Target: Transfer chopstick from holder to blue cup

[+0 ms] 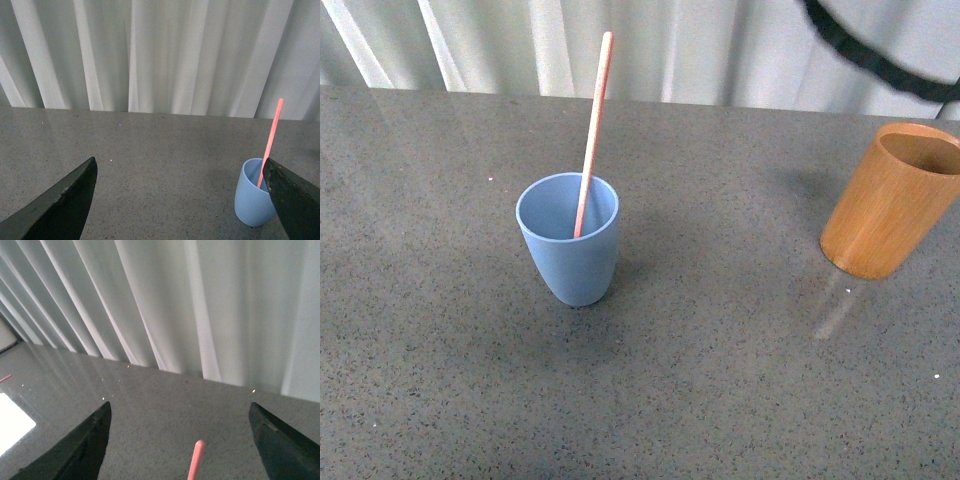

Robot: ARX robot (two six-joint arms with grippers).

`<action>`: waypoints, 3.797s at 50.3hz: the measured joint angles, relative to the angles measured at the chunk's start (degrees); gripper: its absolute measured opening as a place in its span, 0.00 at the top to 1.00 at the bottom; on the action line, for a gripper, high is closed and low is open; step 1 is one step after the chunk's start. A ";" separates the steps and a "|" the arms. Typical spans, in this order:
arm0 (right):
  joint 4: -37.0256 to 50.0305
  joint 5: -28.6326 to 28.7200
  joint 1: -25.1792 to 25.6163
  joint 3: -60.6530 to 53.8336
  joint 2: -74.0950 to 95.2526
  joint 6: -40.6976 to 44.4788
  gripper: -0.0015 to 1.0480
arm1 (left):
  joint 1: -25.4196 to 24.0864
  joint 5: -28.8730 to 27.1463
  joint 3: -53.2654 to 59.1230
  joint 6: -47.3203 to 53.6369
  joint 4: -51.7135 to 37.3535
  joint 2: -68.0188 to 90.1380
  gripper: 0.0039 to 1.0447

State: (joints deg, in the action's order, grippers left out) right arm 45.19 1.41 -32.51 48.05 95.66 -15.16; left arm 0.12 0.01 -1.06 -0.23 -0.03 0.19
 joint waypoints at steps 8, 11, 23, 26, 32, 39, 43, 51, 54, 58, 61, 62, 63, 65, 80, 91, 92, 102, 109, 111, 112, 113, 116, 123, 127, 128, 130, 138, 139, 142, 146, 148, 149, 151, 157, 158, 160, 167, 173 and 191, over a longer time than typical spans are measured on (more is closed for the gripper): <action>-3.30 -2.16 3.04 -4.20 -10.25 4.02 0.10 | 0.00 0.00 0.00 0.00 0.00 0.00 0.06; -4.83 -3.87 4.48 -6.14 -14.10 6.14 0.10 | 0.00 0.00 0.00 -0.02 0.00 0.00 0.06; -11.82 -15.10 14.67 -15.72 -28.87 13.35 0.10 | 0.00 -0.02 0.00 -0.02 0.00 0.00 0.06; -11.82 -14.84 14.84 -15.76 -29.09 13.81 0.10 | 0.00 0.07 0.00 0.00 0.00 0.00 0.06; -9.25 -17.35 15.10 -18.69 -30.32 14.60 0.24 | 0.00 0.00 0.00 -0.02 0.00 0.00 0.06; -7.45 -14.67 18.47 -26.36 -35.85 14.95 0.49 | 0.00 -0.17 0.00 0.00 0.00 0.00 0.06; -7.02 -13.22 20.68 -30.14 -38.99 14.95 0.64 | 0.00 0.00 0.00 0.00 0.00 0.00 0.06; -7.10 -9.49 23.65 -36.00 -45.11 14.97 0.96 | 0.00 -0.09 0.00 0.00 0.00 0.00 0.06; -7.67 -8.68 24.79 -37.81 -47.50 15.15 0.99 | 0.00 -0.07 0.00 0.00 0.00 0.00 0.06; -8.76 -7.74 26.10 -39.89 -50.51 15.15 0.99 | 0.00 -0.02 0.00 0.00 0.00 0.00 0.06; -9.81 -6.88 26.91 -41.13 -52.85 15.15 0.99 | 0.00 -0.02 0.00 0.00 0.00 0.00 0.06; -10.14 -6.64 27.08 -41.46 -53.48 15.15 0.99 | 0.00 -0.02 0.00 -0.02 0.00 0.00 0.06; -10.49 -6.05 27.43 -41.75 -54.12 15.15 0.99 | 0.00 -0.02 0.00 0.00 0.00 0.00 0.06; -11.45 -2.56 29.53 -42.40 -55.60 15.17 0.99 | 0.00 -0.07 0.00 -0.02 0.00 0.00 0.06; -17.94 -1.51 32.37 -45.51 -65.46 15.15 0.99 | 0.00 -0.02 0.00 0.00 0.00 0.00 0.06; -21.22 -1.51 32.41 -47.12 -71.63 15.15 0.99 | 0.00 -0.02 0.00 0.00 0.00 0.00 0.06; -21.62 -1.51 32.41 -47.10 -72.08 15.15 0.99 | 0.00 -0.02 0.00 0.00 0.00 0.00 0.06; -26.73 -1.51 32.41 -47.12 -77.33 15.15 0.99 | 0.00 -0.02 0.00 0.00 0.00 0.00 0.06; -30.12 -1.51 32.41 -47.12 -80.85 15.15 0.99 | 0.00 -0.02 0.00 0.00 0.00 0.00 0.06; -30.91 -1.51 32.41 -47.12 -81.61 15.15 0.99 | 0.00 -0.02 0.00 0.00 0.00 0.00 0.06; -31.02 -1.51 32.41 -47.12 -81.70 15.15 0.99 | 0.00 -0.02 0.00 -0.02 0.00 0.00 0.06; -31.36 -1.51 32.41 -47.12 -82.05 15.15 0.99 | 0.00 -0.02 0.00 0.00 0.00 0.00 0.06; -32.17 -1.51 32.41 -47.12 -82.86 15.12 0.99 | 0.00 0.00 0.00 0.00 0.00 0.00 0.06; -33.92 -1.51 32.41 -47.12 -84.61 15.15 0.99 | 0.00 0.00 0.00 -0.02 0.00 0.00 0.06; -35.67 -1.51 32.41 -47.08 -86.31 15.15 0.99 | 0.00 -0.02 0.00 -0.02 0.00 0.00 0.06; -37.62 -1.51 32.41 -47.04 -87.89 15.12 0.99 | 0.00 0.00 0.00 -0.02 0.00 0.00 0.06; -43.04 -1.51 32.41 -47.10 -91.73 15.15 0.99 | 0.00 -0.02 0.00 0.00 0.00 0.00 0.06; -44.96 -1.53 32.41 -47.08 -95.41 15.12 0.99 | 0.00 -0.02 0.00 -0.02 0.00 -0.02 0.06; -45.03 -1.53 32.41 -47.08 -95.41 15.12 0.99 | 0.00 0.00 0.00 0.00 0.00 -0.04 0.06; -45.07 -1.53 32.41 -47.08 -95.41 15.12 0.99 | 0.00 0.00 0.00 -0.02 0.00 -0.04 0.06; -45.09 -1.51 32.41 -47.08 -95.41 15.15 0.99 | 0.00 -0.02 0.00 0.00 0.00 -0.04 0.06; -45.09 -1.51 32.41 -47.08 -95.41 15.15 0.92 | 0.00 -0.02 0.00 0.00 0.00 -0.04 0.06; -45.09 -1.51 32.41 -47.08 -95.41 15.15 0.87 | 0.00 -0.02 0.00 0.00 0.00 -0.04 0.06; -45.09 -1.53 32.41 -47.08 -95.41 15.12 0.80 | 0.00 -0.02 0.00 0.00 0.00 -0.04 0.06; -45.09 -1.51 32.41 -47.08 -95.41 15.12 0.56 | 0.00 0.00 0.00 -0.02 0.00 -0.04 0.06; -45.09 -1.51 32.41 -47.08 -95.41 15.12 0.53 | 0.00 -0.02 0.00 0.00 0.00 -0.04 0.06; -45.09 -1.51 32.41 -47.08 -95.41 15.12 0.43 | 0.00 -0.02 0.00 0.00 0.00 -0.04 0.06; -45.09 -1.53 32.41 -47.08 -95.41 15.12 0.14 | 0.00 -0.02 0.00 0.00 0.00 -0.04 0.06; -45.09 -1.51 32.41 -47.08 -95.41 15.10 0.10 | 0.00 -0.02 0.00 0.00 0.00 -0.04 0.06; -45.09 -1.51 32.41 -47.08 -95.41 15.10 0.10 | 0.00 -0.02 0.00 -0.02 0.00 -0.04 0.06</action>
State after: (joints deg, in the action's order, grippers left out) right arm 0.10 -0.10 -0.10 0.97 0.25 -0.05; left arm 0.12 -0.01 -1.06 -0.25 -0.03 0.14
